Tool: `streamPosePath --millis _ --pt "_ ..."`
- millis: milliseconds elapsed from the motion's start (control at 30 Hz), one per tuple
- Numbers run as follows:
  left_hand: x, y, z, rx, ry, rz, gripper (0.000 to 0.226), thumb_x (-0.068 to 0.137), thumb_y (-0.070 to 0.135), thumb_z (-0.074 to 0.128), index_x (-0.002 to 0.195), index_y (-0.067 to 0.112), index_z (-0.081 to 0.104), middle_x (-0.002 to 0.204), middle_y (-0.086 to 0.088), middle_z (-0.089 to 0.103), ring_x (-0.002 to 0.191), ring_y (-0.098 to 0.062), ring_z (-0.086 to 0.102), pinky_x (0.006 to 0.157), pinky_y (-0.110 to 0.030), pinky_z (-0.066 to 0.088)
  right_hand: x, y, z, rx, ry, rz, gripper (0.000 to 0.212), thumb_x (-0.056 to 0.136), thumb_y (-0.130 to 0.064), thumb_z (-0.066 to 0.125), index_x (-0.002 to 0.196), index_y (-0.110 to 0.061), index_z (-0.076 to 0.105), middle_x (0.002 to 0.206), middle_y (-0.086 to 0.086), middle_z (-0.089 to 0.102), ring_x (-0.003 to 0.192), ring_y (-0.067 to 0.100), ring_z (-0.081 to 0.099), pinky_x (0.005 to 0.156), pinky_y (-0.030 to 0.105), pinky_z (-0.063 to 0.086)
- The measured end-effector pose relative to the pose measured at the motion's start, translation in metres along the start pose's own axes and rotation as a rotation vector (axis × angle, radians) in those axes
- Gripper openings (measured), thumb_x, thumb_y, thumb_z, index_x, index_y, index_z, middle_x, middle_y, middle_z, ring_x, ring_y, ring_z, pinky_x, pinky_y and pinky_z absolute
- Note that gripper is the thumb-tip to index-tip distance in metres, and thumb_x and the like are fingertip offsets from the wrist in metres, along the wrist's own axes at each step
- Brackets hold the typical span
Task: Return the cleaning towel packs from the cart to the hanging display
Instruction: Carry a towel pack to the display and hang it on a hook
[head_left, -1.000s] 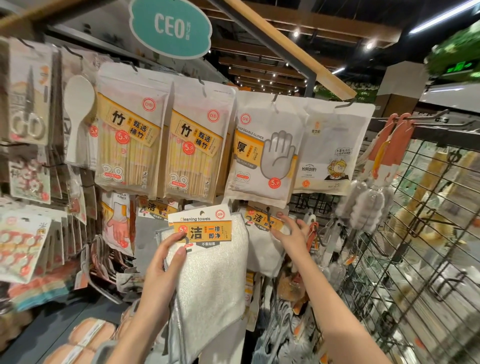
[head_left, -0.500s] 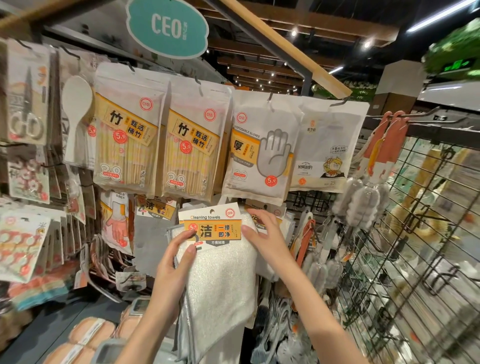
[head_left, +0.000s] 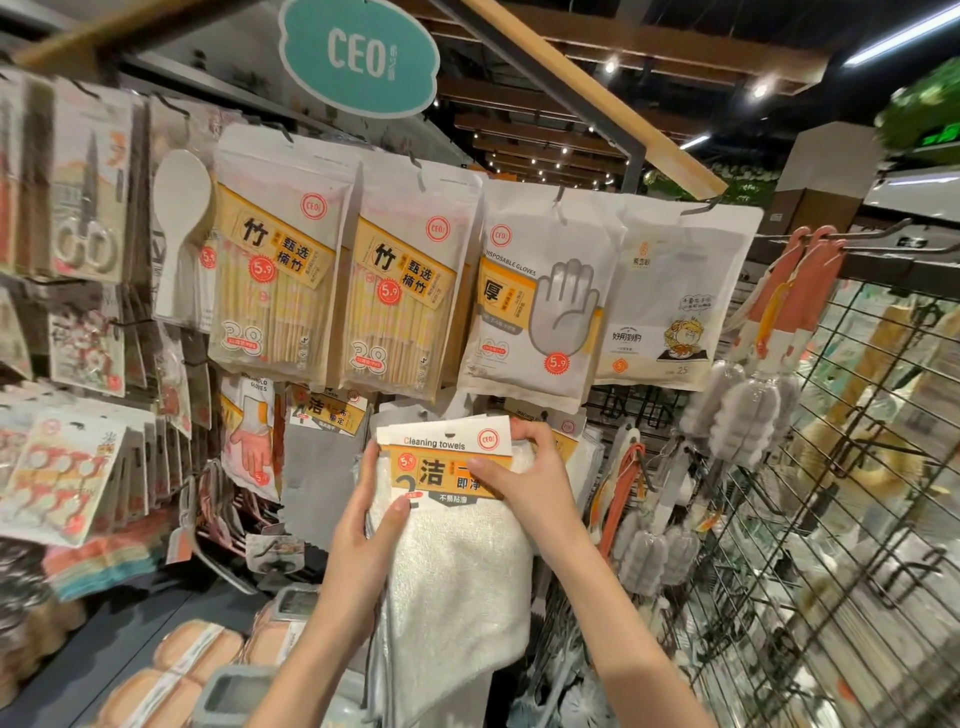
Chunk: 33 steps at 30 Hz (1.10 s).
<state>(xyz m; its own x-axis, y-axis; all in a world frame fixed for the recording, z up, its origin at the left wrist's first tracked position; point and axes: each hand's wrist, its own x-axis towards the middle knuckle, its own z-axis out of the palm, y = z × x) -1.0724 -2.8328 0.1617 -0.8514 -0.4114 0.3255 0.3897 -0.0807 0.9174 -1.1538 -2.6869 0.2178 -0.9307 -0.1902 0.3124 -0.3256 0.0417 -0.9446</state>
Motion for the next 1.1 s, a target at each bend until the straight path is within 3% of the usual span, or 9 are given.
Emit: streamPosePath --millis 100,167,300,433,533,633,800,1000,1100 --pt "0.001 0.000 0.001 -0.016 0.014 -0.004 0.075 0.091 0.020 0.059 0.132 0.066 0.017 0.129 0.052 0.032 0.116 0.030 0.031 0.090 -0.008 0.036 0.001 0.001 -0.002 -0.034 0.041 -0.024 0.042 0.072 -0.001 0.076 0.090 -0.016 0.041 0.109 0.011 0.060 0.100 0.028 0.063 0.084 0.044 0.055" --pt "0.001 0.000 0.001 -0.023 0.005 -0.026 0.074 0.087 0.026 0.063 0.128 0.070 0.022 0.139 0.041 0.032 0.122 0.023 0.035 0.094 -0.015 0.038 0.002 0.002 -0.006 -0.006 0.045 0.010 0.040 0.075 0.001 0.073 0.088 -0.017 0.039 0.114 0.019 0.058 0.103 0.037 0.060 0.086 0.053 0.052" --pt "0.001 0.002 0.002 -0.043 -0.013 -0.067 0.054 0.074 0.037 0.068 0.108 0.071 0.044 0.114 0.050 0.048 0.102 0.030 0.045 0.071 0.000 0.044 0.004 -0.001 -0.015 0.007 0.053 0.038 0.039 0.078 0.001 0.071 0.087 -0.017 0.038 0.116 0.023 0.057 0.102 0.037 0.061 0.084 0.051 0.054" --pt "0.000 0.002 0.002 -0.051 -0.056 -0.096 0.045 0.074 0.038 0.068 0.104 0.069 0.054 0.112 0.048 0.052 0.111 0.022 0.045 0.089 -0.015 0.043 0.004 -0.003 -0.021 0.005 0.021 0.053 0.037 0.080 0.000 0.069 0.087 -0.018 0.037 0.117 0.031 0.054 0.103 0.045 0.059 0.086 0.056 0.052" --pt "-0.002 0.002 0.004 -0.049 -0.043 -0.130 0.042 0.074 0.039 0.069 0.109 0.059 0.057 0.123 0.030 0.058 0.119 0.006 0.051 0.101 -0.028 0.042 0.002 -0.003 -0.025 0.036 0.009 0.058 0.036 0.082 0.002 0.066 0.086 -0.019 0.037 0.118 0.032 0.052 0.100 0.043 0.061 0.085 0.055 0.052" --pt "-0.002 0.002 0.006 -0.043 -0.032 -0.149 0.041 0.073 0.045 0.068 0.112 0.052 0.056 0.123 0.026 0.058 0.114 0.010 0.052 0.099 -0.025 0.041 0.001 -0.002 -0.029 0.050 0.016 0.052 0.036 0.082 0.003 0.066 0.086 -0.018 0.038 0.117 0.031 0.054 0.098 0.042 0.062 0.082 0.053 0.053" --pt "-0.001 -0.002 0.008 -0.041 -0.019 -0.167 0.046 0.077 0.057 0.057 0.121 0.043 0.057 0.127 0.014 0.061 0.118 -0.004 0.054 0.105 -0.036 0.040 -0.001 -0.001 -0.031 0.044 0.076 0.010 0.036 0.079 0.002 0.070 0.087 -0.017 0.040 0.112 0.021 0.059 0.095 0.028 0.065 0.076 0.041 0.056" --pt "0.003 -0.001 0.010 -0.054 -0.016 -0.136 0.029 0.081 0.053 0.049 0.108 0.065 0.052 0.127 0.033 0.047 0.120 0.007 0.044 0.099 -0.023 0.037 -0.002 -0.001 -0.037 0.023 0.079 -0.005 0.036 0.079 0.002 0.069 0.085 -0.017 0.040 0.106 0.020 0.058 0.097 0.037 0.064 0.077 0.050 0.056" --pt "0.004 -0.002 0.008 -0.055 -0.031 -0.112 0.034 0.088 0.042 0.051 0.118 0.058 0.054 0.130 0.031 0.051 0.127 0.004 0.043 0.110 -0.032 0.033 0.000 -0.002 -0.043 0.070 0.076 0.020 0.035 0.082 0.001 0.067 0.085 -0.019 0.038 0.114 0.024 0.058 0.100 0.040 0.063 0.080 0.050 0.056"
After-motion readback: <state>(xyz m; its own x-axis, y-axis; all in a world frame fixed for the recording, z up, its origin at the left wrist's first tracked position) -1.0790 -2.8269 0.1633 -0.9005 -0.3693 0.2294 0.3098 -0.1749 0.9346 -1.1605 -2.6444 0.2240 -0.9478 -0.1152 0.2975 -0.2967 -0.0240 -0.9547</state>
